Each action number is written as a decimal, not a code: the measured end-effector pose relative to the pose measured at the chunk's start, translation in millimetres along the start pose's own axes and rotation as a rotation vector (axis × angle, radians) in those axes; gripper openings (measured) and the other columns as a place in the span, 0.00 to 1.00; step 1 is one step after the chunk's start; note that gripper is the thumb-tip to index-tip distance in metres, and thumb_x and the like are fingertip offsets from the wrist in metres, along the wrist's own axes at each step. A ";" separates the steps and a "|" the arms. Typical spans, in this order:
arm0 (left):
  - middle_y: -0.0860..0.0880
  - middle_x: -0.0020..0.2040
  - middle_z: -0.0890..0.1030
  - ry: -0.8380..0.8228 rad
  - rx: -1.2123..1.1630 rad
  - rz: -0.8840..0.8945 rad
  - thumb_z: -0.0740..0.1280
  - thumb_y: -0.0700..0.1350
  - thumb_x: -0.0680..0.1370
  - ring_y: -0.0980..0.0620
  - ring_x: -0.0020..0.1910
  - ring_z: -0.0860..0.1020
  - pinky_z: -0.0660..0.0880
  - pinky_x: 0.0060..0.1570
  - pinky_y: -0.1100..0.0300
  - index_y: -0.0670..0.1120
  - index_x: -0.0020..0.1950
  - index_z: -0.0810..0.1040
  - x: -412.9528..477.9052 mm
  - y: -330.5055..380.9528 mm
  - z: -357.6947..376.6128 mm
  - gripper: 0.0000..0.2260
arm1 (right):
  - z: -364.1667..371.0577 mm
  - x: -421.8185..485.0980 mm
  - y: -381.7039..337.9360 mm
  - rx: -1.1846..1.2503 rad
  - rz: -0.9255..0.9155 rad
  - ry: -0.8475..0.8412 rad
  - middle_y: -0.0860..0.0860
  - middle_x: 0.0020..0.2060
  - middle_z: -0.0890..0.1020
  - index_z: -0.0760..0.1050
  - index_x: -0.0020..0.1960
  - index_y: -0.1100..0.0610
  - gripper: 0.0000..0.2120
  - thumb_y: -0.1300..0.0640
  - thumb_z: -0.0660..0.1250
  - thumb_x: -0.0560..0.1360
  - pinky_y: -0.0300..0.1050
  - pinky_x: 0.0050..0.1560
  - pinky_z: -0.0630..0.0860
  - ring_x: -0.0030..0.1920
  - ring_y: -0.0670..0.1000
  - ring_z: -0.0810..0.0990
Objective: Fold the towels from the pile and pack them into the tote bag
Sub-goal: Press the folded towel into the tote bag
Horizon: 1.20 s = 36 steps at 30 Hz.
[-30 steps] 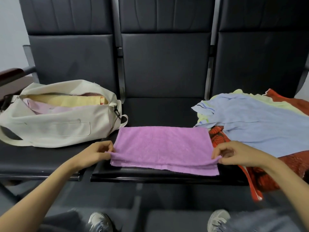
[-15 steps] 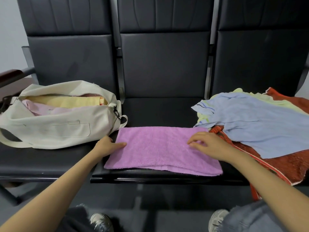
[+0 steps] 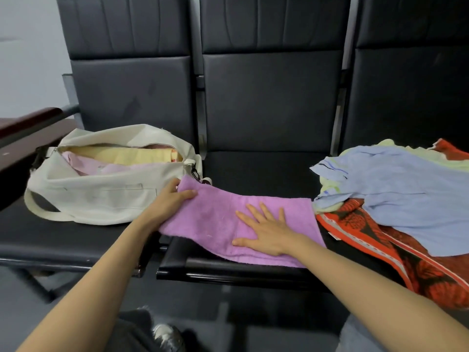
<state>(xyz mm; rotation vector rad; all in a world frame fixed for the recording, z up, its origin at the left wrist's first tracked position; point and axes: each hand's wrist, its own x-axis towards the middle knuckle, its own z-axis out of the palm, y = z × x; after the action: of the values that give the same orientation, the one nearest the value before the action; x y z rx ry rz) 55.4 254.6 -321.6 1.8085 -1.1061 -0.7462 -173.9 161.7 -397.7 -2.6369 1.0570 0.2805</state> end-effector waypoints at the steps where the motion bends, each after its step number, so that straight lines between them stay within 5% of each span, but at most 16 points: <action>1: 0.47 0.51 0.78 0.000 0.002 0.006 0.66 0.48 0.78 0.50 0.48 0.79 0.74 0.43 0.60 0.47 0.59 0.71 -1.2 3.0 -5.1 0.12 | -0.8 6.3 -5.9 0.000 -0.015 0.008 0.44 0.77 0.37 0.38 0.76 0.37 0.46 0.20 0.43 0.63 0.70 0.70 0.33 0.76 0.53 0.32; 8: 0.51 0.55 0.77 -0.036 -0.149 0.102 0.65 0.46 0.79 0.53 0.51 0.79 0.78 0.49 0.60 0.49 0.68 0.70 3.3 23.4 9.4 0.17 | -5.9 25.4 -21.4 0.066 -0.099 0.050 0.46 0.78 0.41 0.39 0.77 0.40 0.45 0.22 0.45 0.66 0.65 0.73 0.36 0.77 0.51 0.37; 11: 0.53 0.50 0.78 -0.094 -0.210 0.122 0.61 0.40 0.81 0.55 0.48 0.79 0.77 0.43 0.66 0.51 0.64 0.72 2.7 37.7 34.4 0.13 | -13.9 18.9 -14.3 0.290 -0.137 0.136 0.50 0.76 0.61 0.60 0.76 0.46 0.29 0.39 0.57 0.78 0.56 0.75 0.54 0.76 0.52 0.58; 13: 0.48 0.52 0.80 -0.137 -0.222 0.107 0.60 0.40 0.81 0.49 0.51 0.79 0.78 0.51 0.56 0.51 0.61 0.74 6.3 41.5 52.3 0.11 | -21.9 12.5 -3.4 0.503 -0.073 0.232 0.51 0.67 0.75 0.73 0.68 0.53 0.17 0.55 0.58 0.81 0.44 0.68 0.67 0.67 0.51 0.72; 17: 0.42 0.52 0.80 -0.215 -0.183 0.074 0.59 0.39 0.79 0.46 0.48 0.78 0.76 0.52 0.48 0.53 0.57 0.76 12.4 47.5 88.6 0.12 | -36.4 -3.7 28.9 0.666 0.213 0.369 0.52 0.57 0.81 0.79 0.60 0.57 0.14 0.59 0.58 0.81 0.40 0.55 0.73 0.54 0.50 0.79; 22: 0.47 0.41 0.75 -0.341 -0.006 -0.005 0.56 0.41 0.81 0.54 0.33 0.71 0.68 0.28 0.66 0.48 0.70 0.69 14.3 52.1 129.6 0.17 | -43.6 -15.9 49.1 1.117 0.428 0.313 0.58 0.49 0.82 0.76 0.61 0.62 0.12 0.60 0.58 0.81 0.46 0.51 0.80 0.49 0.53 0.82; 25: 0.47 0.42 0.75 -0.406 -0.073 -0.096 0.56 0.42 0.83 0.54 0.32 0.76 0.74 0.26 0.65 0.46 0.75 0.63 9.2 49.8 143.4 0.19 | -46.4 -18.8 50.5 1.198 0.476 0.255 0.58 0.47 0.82 0.75 0.61 0.63 0.15 0.56 0.57 0.82 0.45 0.48 0.80 0.46 0.55 0.83; 29: 0.41 0.64 0.74 -0.517 -0.176 -0.168 0.52 0.38 0.83 0.46 0.40 0.83 0.81 0.36 0.55 0.43 0.74 0.61 6.7 48.0 141.2 0.18 | -48.9 -19.1 52.1 1.128 0.510 0.249 0.52 0.45 0.81 0.75 0.57 0.61 0.17 0.47 0.58 0.81 0.45 0.46 0.78 0.48 0.51 0.80; 31: 0.41 0.62 0.77 -0.474 -0.110 -0.151 0.53 0.35 0.81 0.46 0.38 0.83 0.81 0.35 0.57 0.42 0.70 0.65 7.0 46.3 135.4 0.17 | -46.8 -19.9 49.9 0.997 0.472 0.266 0.48 0.44 0.77 0.71 0.56 0.56 0.09 0.52 0.63 0.79 0.48 0.51 0.76 0.49 0.50 0.77; 36: 0.44 0.51 0.81 -0.251 0.113 -0.035 0.61 0.36 0.78 0.53 0.30 0.78 0.73 0.25 0.66 0.41 0.59 0.76 14.9 34.0 111.4 0.11 | -46.2 -19.1 49.3 0.771 0.275 0.328 0.50 0.64 0.72 0.65 0.72 0.48 0.28 0.65 0.66 0.75 0.44 0.55 0.75 0.57 0.48 0.74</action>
<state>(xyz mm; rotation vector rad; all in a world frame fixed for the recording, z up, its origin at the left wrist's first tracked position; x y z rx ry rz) -42.4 193.0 -341.7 1.8681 -1.3047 -0.9692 -218.5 124.6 -358.2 -1.8726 1.2963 -0.4428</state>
